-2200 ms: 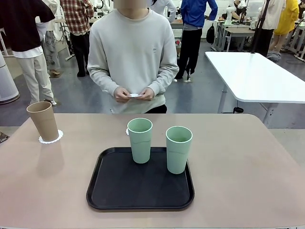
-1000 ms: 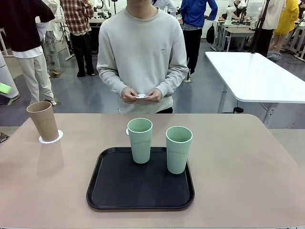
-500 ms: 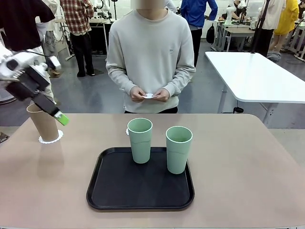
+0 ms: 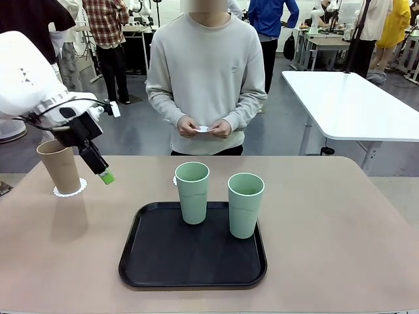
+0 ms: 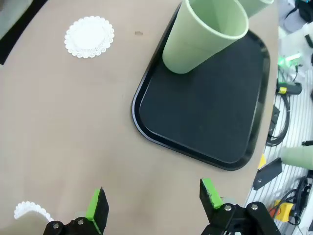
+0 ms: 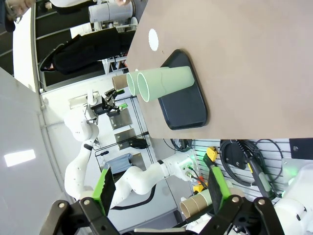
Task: Place coasters on the table and set cups on them.
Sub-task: Take one Reusable plastic cup from the Flat Tray and place it on a coaster set by the human.
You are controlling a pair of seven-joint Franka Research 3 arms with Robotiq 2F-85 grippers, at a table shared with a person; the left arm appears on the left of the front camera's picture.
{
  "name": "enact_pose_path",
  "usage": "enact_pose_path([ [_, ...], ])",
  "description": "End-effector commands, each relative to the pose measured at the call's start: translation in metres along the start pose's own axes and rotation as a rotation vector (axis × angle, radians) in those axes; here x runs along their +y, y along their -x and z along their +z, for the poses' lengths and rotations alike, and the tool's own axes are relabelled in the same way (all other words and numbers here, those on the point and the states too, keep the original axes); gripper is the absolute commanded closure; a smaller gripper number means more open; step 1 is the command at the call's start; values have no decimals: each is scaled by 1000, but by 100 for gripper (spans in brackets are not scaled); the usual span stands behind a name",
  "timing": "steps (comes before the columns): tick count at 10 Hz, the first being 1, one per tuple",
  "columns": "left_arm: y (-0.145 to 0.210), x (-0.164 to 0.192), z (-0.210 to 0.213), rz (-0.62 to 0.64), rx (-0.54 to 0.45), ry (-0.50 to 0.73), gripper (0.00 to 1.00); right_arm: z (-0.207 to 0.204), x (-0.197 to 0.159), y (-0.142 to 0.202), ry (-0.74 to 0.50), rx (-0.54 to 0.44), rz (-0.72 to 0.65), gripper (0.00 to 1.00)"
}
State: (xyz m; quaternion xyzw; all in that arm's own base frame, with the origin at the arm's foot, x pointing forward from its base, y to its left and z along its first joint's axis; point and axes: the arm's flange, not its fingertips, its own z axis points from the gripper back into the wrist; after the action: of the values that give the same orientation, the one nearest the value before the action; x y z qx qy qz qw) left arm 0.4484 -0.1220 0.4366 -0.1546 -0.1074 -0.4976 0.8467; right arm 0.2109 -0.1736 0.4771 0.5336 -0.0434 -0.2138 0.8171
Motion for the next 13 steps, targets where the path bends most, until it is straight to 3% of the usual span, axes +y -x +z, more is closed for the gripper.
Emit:
enact_pose_path([
  [1,-4,-2,-19,-4,36,14,0,0,-1,1,-12,2,8,0],
  [2,0,2,-22,81,46,71,0,0,-1,1,-12,2,8,0],
  [3,-2,0,-12,-7,14,11,0,0,-1,1,-12,2,8,0],
  [7,-3,1,-17,13,22,25,0,0,-1,1,-12,2,8,0],
  [9,2,-2,-17,-89,-357,161,0,0,-1,1,-12,2,8,0],
  [10,4,-3,-20,-66,-454,194,0,0,-1,1,-12,2,8,0],
  [12,20,3,-21,-142,-710,304,0,0,-1,1,-12,2,8,0],
  [13,29,9,-23,-106,-803,292,0,0,-1,1,-12,2,8,0],
])
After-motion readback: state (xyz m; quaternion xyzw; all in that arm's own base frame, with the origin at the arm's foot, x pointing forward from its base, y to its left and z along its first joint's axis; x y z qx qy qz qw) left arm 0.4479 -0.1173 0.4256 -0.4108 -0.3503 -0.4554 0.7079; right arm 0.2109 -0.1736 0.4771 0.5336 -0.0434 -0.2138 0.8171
